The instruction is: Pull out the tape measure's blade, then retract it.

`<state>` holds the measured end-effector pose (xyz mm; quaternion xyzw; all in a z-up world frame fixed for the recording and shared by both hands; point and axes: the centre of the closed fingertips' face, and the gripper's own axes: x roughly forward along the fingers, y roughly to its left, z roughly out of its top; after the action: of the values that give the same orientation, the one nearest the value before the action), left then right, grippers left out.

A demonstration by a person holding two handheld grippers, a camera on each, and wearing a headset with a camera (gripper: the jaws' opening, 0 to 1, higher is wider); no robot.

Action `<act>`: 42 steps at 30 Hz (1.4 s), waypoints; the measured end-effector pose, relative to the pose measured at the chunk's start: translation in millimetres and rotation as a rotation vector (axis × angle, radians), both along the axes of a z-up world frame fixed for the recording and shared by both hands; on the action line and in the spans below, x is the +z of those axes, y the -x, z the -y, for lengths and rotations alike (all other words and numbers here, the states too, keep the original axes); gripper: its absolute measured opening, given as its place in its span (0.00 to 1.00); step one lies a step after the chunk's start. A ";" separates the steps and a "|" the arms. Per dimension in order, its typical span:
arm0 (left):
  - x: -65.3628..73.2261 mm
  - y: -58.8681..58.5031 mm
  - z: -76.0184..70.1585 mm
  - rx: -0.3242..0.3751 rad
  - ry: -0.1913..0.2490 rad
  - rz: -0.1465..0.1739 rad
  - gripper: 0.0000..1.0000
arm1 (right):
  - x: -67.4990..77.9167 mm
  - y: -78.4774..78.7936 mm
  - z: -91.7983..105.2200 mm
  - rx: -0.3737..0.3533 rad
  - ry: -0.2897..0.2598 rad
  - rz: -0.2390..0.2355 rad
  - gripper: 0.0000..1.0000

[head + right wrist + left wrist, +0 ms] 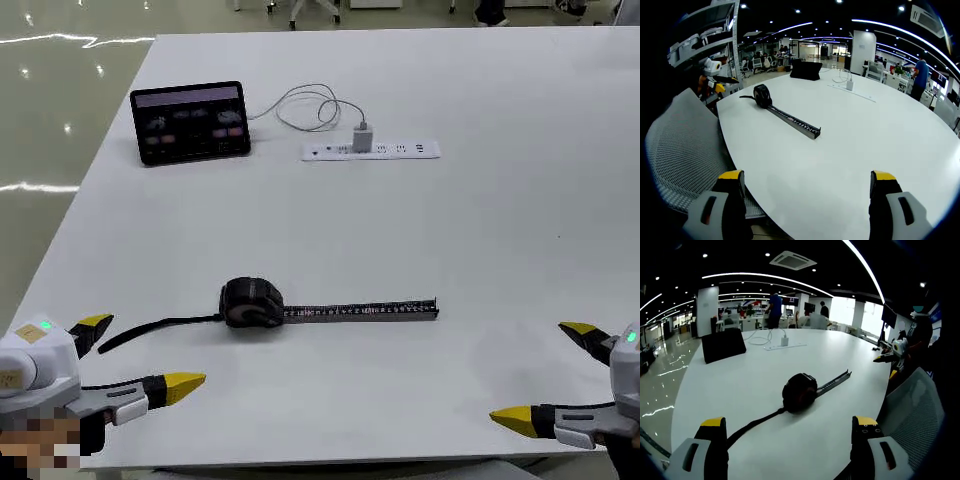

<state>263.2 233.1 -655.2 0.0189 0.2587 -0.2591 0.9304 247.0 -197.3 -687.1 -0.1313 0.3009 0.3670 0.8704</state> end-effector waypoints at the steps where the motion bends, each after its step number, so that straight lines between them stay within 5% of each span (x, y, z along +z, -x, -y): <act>1: 0.8 -0.8 0.5 -0.002 -0.002 0.002 1.00 | 0.4 0.1 -0.2 -0.001 -0.002 -0.002 1.00; 18: -3.1 -1.9 9.4 -0.009 -0.008 -0.014 1.00 | 7.3 -6.0 -1.8 0.002 -0.023 0.007 1.00; 20: 2.6 -7.0 12.1 0.047 0.071 -0.012 1.00 | 8.5 -6.9 -2.2 0.004 -0.022 0.007 1.00; 30: 2.3 -21.7 20.1 0.077 0.008 -0.019 1.00 | 14.2 -12.1 -7.8 0.046 0.023 0.012 1.00; 34: -7.2 -27.2 26.0 0.104 -0.020 -0.093 1.00 | 15.4 -18.4 -6.6 0.037 0.049 0.016 1.00; 38: -10.1 -33.6 33.9 0.107 -0.040 -0.102 1.00 | 14.6 -23.8 -4.9 0.047 0.052 0.006 1.00; 42: -11.2 -40.7 45.3 0.146 0.001 -0.116 1.00 | 14.6 -25.8 -7.1 0.065 0.065 -0.001 1.00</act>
<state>303.9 187.7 -666.4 -0.0154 0.3128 -0.1913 0.9302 272.9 -190.1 -672.5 -0.1691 0.3086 0.3853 0.8530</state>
